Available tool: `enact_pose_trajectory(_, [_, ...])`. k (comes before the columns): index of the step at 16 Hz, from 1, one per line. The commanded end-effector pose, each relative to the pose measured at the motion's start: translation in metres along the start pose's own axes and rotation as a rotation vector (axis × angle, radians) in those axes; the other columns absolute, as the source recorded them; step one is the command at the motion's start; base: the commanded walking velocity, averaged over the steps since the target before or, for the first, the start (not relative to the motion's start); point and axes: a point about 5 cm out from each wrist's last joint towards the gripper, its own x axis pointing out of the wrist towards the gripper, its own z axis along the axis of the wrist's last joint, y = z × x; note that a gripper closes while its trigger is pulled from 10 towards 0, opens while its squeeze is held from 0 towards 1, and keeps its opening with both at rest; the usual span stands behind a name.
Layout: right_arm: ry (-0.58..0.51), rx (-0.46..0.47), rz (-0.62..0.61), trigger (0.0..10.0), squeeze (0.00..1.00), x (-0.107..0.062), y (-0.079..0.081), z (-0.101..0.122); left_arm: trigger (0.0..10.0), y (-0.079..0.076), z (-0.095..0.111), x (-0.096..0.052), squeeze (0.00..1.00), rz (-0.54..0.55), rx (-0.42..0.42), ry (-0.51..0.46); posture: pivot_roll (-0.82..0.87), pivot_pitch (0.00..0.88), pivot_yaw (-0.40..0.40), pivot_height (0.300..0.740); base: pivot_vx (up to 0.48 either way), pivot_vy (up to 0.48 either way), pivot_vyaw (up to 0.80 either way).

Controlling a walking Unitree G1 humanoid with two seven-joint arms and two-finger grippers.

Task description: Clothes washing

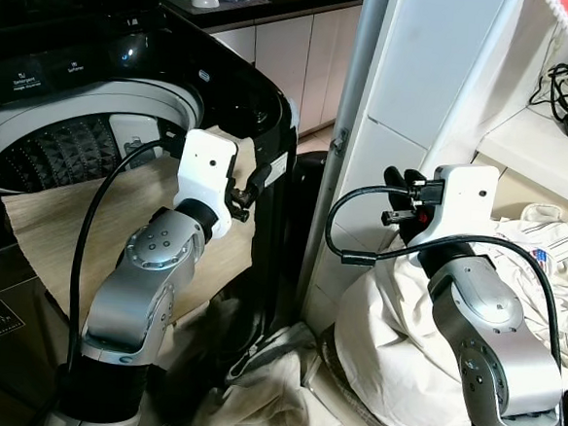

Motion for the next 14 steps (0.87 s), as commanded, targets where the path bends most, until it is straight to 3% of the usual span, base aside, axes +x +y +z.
enact_pose_trajectory(1, [-0.009,-0.011,-0.022,10.0,0.00,-0.002,-0.004,0.002,10.0,-0.002,0.006,0.003,0.00,-0.020,0.014,-0.017,-0.07,0.000,0.026,0.740,0.000,0.000,0.00])
enact_pose_trajectory(11, [-0.013,0.023,0.018,10.0,0.00,0.002,-0.001,0.004,10.0,-0.003,-0.004,0.006,0.00,-0.036,0.014,0.040,-0.08,0.000,0.020,0.740,0.000,0.000,0.00])
enact_pose_trajectory(14, [-0.001,0.024,0.024,10.0,0.00,-0.003,0.002,-0.002,10.0,-0.005,-0.004,0.005,0.00,-0.041,0.013,0.036,-0.07,0.000,0.021,0.740,0.000,0.000,0.00])
